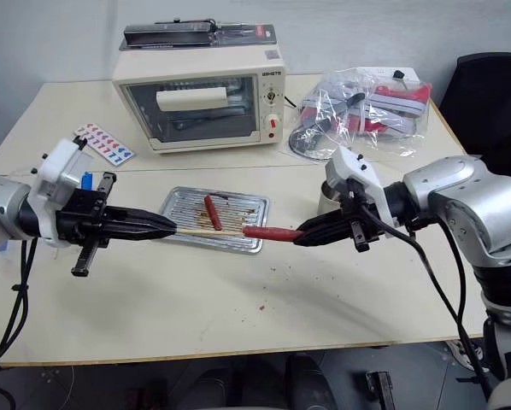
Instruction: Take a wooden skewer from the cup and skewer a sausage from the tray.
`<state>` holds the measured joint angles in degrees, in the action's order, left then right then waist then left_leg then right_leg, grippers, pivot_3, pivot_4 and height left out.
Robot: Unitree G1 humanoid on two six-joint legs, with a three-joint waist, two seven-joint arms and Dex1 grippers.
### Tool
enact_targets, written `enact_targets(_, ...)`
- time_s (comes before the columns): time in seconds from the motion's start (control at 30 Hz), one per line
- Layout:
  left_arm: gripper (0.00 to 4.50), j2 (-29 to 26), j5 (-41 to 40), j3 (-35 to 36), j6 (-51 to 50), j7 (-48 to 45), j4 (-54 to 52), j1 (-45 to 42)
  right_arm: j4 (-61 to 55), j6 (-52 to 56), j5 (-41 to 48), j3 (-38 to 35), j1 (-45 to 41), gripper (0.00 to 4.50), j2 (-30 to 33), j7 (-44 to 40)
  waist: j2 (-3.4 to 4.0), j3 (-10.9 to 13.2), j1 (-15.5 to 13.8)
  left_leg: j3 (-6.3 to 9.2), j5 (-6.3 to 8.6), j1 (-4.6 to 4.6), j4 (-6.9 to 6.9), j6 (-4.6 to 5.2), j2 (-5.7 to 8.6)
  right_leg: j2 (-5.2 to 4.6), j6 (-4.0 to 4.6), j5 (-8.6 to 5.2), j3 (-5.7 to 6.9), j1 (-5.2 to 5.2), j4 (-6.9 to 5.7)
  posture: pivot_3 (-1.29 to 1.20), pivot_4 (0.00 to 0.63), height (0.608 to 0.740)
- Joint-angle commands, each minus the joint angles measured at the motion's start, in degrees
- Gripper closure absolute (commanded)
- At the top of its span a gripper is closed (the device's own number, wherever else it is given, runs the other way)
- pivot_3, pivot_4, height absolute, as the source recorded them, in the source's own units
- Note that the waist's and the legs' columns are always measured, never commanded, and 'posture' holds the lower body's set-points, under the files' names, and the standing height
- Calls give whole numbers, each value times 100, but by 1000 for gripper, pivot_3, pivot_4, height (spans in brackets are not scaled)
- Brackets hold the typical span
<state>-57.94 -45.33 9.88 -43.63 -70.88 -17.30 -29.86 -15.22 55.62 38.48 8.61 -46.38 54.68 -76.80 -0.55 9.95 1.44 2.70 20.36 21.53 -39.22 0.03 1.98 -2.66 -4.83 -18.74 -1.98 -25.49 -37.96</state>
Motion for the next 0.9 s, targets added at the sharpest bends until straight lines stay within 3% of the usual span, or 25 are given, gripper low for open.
enact_targets(0.03,4500,-26,45,11,114,-55,83,-91,-128,-5,139,-193,-19,4260,44,-30,0,0,0,0,0,0,0,0,0,0,0,0,0,0,0,0,150,740)
enact_targets(0.9,4500,7,134,8,204,-107,88,12,-37,72,288,-277,-71,4260,9,92,0,0,1,0,0,0,0,0,0,0,0,0,1,0,-1,0,150,740)
